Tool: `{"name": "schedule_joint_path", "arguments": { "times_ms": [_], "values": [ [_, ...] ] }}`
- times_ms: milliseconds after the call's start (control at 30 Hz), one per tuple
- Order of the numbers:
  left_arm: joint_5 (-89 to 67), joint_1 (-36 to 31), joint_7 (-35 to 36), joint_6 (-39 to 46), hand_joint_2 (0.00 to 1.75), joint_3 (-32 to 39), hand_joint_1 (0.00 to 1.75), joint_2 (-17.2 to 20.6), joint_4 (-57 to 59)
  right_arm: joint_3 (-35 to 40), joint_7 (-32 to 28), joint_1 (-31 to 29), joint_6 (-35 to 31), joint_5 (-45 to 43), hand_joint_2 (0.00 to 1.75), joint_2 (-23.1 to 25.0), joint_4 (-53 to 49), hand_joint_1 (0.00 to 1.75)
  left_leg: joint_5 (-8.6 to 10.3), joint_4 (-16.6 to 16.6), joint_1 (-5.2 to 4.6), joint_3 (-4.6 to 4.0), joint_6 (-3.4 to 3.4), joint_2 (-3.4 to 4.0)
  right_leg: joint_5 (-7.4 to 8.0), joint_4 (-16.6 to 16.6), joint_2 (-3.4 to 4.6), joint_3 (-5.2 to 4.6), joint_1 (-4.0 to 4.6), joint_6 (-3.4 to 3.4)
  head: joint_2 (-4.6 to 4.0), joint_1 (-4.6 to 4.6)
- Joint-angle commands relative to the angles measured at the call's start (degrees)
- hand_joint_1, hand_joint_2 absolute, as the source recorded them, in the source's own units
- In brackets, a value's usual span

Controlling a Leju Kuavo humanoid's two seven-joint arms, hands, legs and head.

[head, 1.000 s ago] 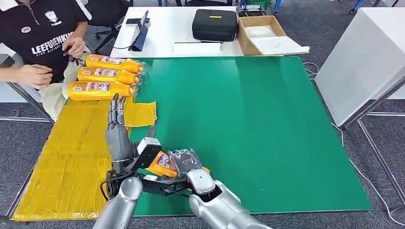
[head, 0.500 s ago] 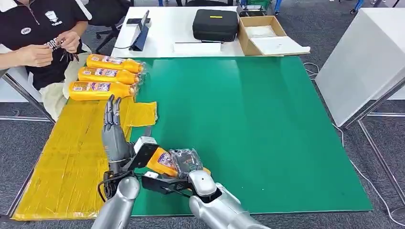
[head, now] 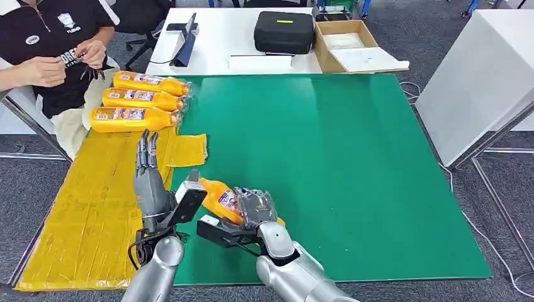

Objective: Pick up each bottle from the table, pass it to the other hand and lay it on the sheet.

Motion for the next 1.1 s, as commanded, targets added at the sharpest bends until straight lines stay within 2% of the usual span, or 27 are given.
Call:
{"name": "schedule_joint_path", "arguments": {
  "times_ms": [33,200,400,433,467,633,667,700,867,900,1033,1067,1100],
  "values": [
    [-0.1,-1.0,1.4,0.0,1.75,0.2,0.00,0.6,0.7,-6.0,-1.0,-0.6,-4.0,1.0,1.75,-0.3,-3.8,1.75,-0.03,0.0,0.05,0.08,-0.19,-0.05,-0.04,0.0,-0.11,0.11,0.06,-0.12,0.00,0.00],
    [0.2,-0.3,0.9,0.0,1.75,0.0,0.00,0.5,0.9,-12.1,-4.9,2.3,-13.9,-0.6,1.75,-1.6,-10.2,1.75,-0.03,0.0,0.06,0.12,-0.17,-0.08,-0.06,0.0,-0.15,0.17,0.05,-0.10,0.00,0.00],
    [11.7,-0.8,2.0,-1.1,1.75,-7.0,0.00,3.8,3.1,-17.6,-11.1,5.2,-21.3,-2.6,1.75,-1.9,-13.1,1.75,-0.04,-0.1,0.06,0.23,-0.23,-0.18,-0.10,-0.1,-0.27,0.30,0.06,-0.13,0.00,0.00],
    [14.8,-0.9,1.3,-2.9,1.75,-7.5,0.00,3.9,2.9,-18.1,-11.8,5.8,-22.4,-2.9,1.75,-2.1,-13.8,1.75,0.00,-0.1,0.03,0.15,-0.17,-0.16,-0.06,-0.1,-0.21,0.21,0.04,-0.10,0.00,0.02],
    [22.1,-1.5,0.2,-8.9,1.75,-7.7,0.00,4.0,3.2,-18.6,-12.3,6.1,-23.5,-3.0,1.75,-2.4,-13.9,1.75,-0.01,-0.1,0.04,0.14,-0.15,-0.11,-0.03,-0.1,-0.16,0.19,0.05,-0.09,0.00,0.02],
    [31.9,-3.9,-1.2,-16.6,1.75,-7.1,0.00,4.1,5.7,-20.4,-14.6,6.9,-24.9,-3.1,1.75,-2.4,-15.4,1.75,0.00,0.0,0.04,0.08,-0.15,-0.13,-0.02,-0.1,-0.16,0.12,0.06,-0.09,0.00,0.00],
    [35.9,-5.1,-0.7,-21.1,1.75,-6.8,0.00,4.1,7.1,-21.2,-15.4,7.0,-24.9,-2.6,1.75,-2.3,-15.8,1.75,-0.05,0.0,0.09,0.27,-0.32,-0.16,-0.08,-0.1,-0.25,0.33,0.12,-0.20,0.00,0.02],
    [38.8,-6.3,-0.2,-24.8,1.75,-6.8,0.00,4.3,8.9,-21.8,-16.2,7.0,-24.9,-2.4,1.75,-2.0,-16.1,1.75,0.00,0.0,0.04,0.09,-0.19,-0.20,-0.05,0.0,-0.26,0.16,0.06,-0.12,0.00,0.00],
    [38.9,-6.5,-0.3,-24.8,1.75,-6.8,0.00,4.3,9.1,-21.8,-16.2,6.9,-24.9,-2.4,1.75,-1.9,-16.1,1.75,0.01,0.0,0.01,0.07,-0.11,-0.08,-0.02,0.0,-0.11,0.09,0.02,-0.07,0.00,0.02],
    [38.9,-6.5,-0.3,-24.8,1.75,-6.8,0.00,4.3,9.1,-21.8,-16.2,6.9,-24.9,-2.4,1.75,-1.9,-16.1,1.75,-0.07,0.0,0.08,0.28,-0.30,-0.10,-0.10,-0.1,-0.20,0.33,0.09,-0.18,0.00,0.02],
    [45.2,-8.7,0.8,-33.1,1.75,-7.3,0.00,4.9,15.1,-23.6,-20.4,7.6,-24.9,-1.9,1.75,-0.9,-17.0,1.75,0.00,0.0,0.02,0.10,-0.13,-0.10,-0.04,0.0,-0.15,0.11,0.02,-0.08,0.00,0.00],
    [47.9,-9.4,0.9,-36.1,1.75,-7.1,0.00,5.0,17.4,-23.8,-21.5,7.9,-24.9,-1.8,1.75,-0.7,-17.2,1.75,-0.09,0.0,0.09,0.34,-0.32,-0.15,-0.14,-0.1,-0.27,0.39,0.10,-0.20,0.00,0.02],
    [48.0,-9.8,0.7,-36.2,1.75,-7.3,0.00,5.1,18.5,-23.9,-21.9,8.1,-24.9,-1.4,1.75,-0.7,-17.5,1.75,-0.01,-0.1,0.03,0.15,-0.16,-0.13,-0.06,-0.1,-0.20,0.18,0.04,-0.10,0.02,0.00]
  ]
}}
